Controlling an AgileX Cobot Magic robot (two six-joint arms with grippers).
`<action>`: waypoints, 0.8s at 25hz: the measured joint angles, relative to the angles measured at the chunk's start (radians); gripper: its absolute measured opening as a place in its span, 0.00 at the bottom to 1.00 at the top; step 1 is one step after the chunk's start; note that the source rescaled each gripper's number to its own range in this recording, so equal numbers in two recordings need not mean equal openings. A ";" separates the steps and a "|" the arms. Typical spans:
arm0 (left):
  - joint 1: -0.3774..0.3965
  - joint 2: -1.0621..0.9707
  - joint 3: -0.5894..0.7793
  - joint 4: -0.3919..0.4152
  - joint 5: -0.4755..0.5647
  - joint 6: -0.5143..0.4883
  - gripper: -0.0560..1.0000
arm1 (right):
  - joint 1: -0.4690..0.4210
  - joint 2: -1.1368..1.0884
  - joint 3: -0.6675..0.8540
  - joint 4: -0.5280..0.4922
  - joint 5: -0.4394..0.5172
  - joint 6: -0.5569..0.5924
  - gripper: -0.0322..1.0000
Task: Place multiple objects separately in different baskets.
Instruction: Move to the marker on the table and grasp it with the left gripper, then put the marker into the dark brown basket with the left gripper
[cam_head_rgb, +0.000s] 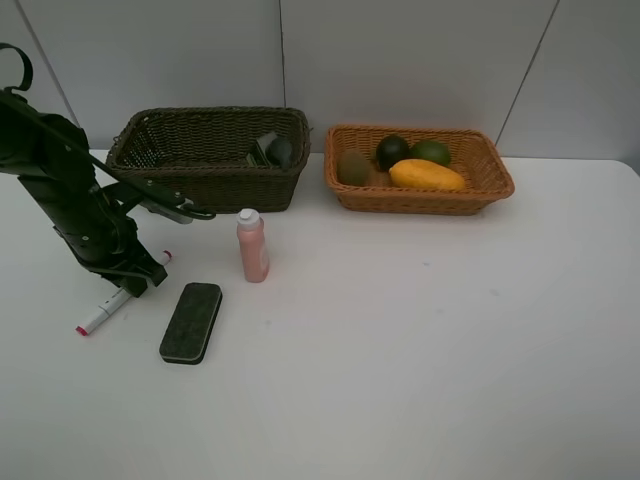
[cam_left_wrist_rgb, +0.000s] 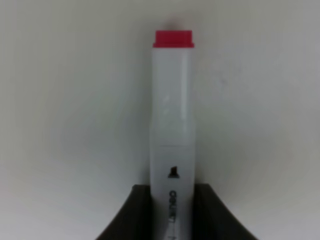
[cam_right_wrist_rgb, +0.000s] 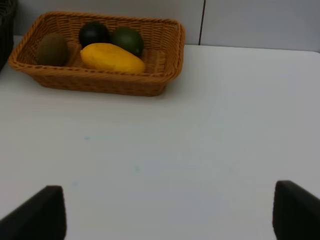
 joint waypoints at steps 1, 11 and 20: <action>0.000 -0.011 0.000 0.000 0.007 0.000 0.08 | 0.000 0.000 0.000 0.000 0.000 0.000 1.00; 0.000 -0.234 -0.001 0.001 0.051 0.000 0.08 | 0.000 0.000 0.000 0.000 0.000 0.000 1.00; 0.000 -0.294 -0.179 0.003 0.069 0.005 0.08 | 0.000 0.000 0.000 0.000 0.000 0.000 1.00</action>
